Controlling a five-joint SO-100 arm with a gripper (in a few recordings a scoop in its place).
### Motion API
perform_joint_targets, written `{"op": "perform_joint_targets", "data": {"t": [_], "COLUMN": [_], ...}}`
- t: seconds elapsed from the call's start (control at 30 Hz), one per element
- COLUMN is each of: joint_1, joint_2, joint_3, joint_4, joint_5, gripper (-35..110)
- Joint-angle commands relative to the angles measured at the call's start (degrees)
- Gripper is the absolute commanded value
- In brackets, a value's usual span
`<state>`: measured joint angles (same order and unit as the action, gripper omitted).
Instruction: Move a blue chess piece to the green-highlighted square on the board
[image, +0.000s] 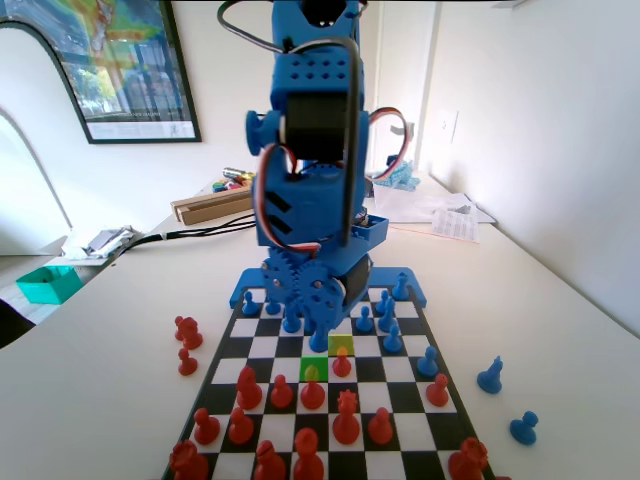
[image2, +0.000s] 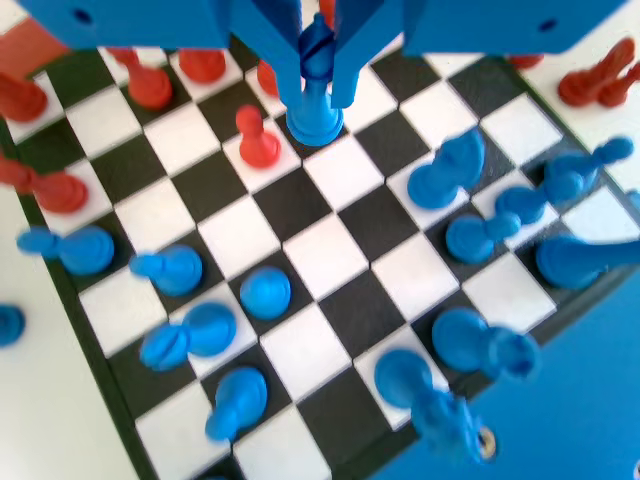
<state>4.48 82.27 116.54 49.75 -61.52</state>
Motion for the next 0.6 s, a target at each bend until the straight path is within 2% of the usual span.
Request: {"op": "perform_joint_targets", "data": {"t": [0.0, 0.57], "joint_1": [1.85, 1.32], "joint_2": [0.0, -6.15], "joint_3": [-4.83, -7.47], "joint_4": [0.0, -2.2], "joint_5": [-0.44, -0.09], "gripper": [1, 2]}}
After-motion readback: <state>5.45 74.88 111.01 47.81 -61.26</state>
